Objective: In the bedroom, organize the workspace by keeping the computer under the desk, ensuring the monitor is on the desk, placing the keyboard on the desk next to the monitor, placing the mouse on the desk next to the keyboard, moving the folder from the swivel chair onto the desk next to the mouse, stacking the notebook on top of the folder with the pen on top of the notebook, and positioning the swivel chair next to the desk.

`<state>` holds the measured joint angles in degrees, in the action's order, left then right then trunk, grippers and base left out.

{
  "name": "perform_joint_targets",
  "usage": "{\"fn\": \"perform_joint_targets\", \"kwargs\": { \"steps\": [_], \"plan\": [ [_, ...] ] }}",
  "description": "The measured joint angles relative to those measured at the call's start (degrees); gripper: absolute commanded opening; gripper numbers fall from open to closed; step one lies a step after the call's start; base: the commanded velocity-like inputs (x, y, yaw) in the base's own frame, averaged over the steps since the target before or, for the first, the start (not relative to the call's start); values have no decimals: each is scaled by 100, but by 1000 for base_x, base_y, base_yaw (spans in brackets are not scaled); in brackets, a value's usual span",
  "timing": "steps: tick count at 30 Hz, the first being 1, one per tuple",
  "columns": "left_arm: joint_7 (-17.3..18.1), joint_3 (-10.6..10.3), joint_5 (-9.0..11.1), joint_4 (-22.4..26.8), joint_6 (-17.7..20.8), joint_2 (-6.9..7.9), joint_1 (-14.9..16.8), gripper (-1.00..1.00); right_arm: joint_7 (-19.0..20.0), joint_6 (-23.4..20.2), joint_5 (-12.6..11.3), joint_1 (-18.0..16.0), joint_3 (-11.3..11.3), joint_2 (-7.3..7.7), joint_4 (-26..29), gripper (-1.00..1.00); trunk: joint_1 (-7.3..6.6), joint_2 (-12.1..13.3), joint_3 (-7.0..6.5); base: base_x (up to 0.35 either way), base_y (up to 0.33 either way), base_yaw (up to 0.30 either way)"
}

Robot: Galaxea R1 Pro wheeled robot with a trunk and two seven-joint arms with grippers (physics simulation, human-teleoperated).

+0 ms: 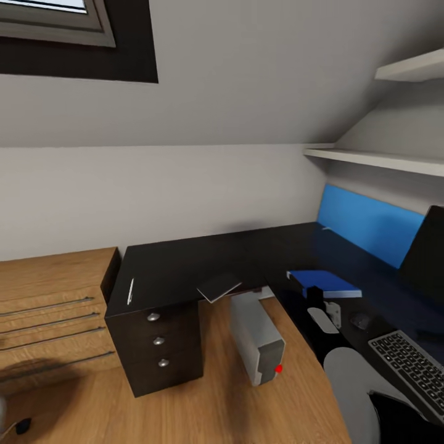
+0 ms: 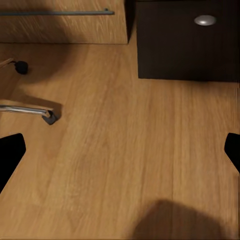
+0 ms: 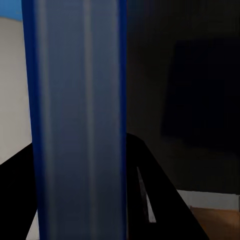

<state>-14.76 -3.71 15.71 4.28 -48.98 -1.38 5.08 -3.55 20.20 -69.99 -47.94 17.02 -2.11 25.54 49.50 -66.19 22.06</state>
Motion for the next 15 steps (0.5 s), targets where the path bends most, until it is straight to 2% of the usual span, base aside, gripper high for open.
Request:
{"fn": "perform_joint_targets", "kwargs": {
  "steps": [4, 7, 8, 12, 15],
  "plan": [
    [0, 1, 2, 3, 0, 1, -1, 100, 51, -10, 8, -2, 1, -41, 21, -100, 0, 0, 0, 0, 0, -124],
    [0, -1, 1, 4, 0, -1, -2, 100, 995, -44, 49, 7, -32, -149, 10, -100, 0, -1, 0, 0, 0, -16],
    [0, 0, 1, 4, 0, -2, -2, 100, 1091, -49, 41, 8, -23, -154, 4, -100, 0, 0, 0, 0, 0, -5],
    [0, 0, 1, 4, 0, -2, -2, 100, 1224, -52, 35, 9, -20, -169, -9, -100, 0, -1, 0, 34, 0, -2],
    [0, 0, 1, 4, 0, 1, -2, 100, 1260, -54, 29, 9, -23, -178, -18, -100, -2, -1, 0, 236, 0, -1]
  ]
}}
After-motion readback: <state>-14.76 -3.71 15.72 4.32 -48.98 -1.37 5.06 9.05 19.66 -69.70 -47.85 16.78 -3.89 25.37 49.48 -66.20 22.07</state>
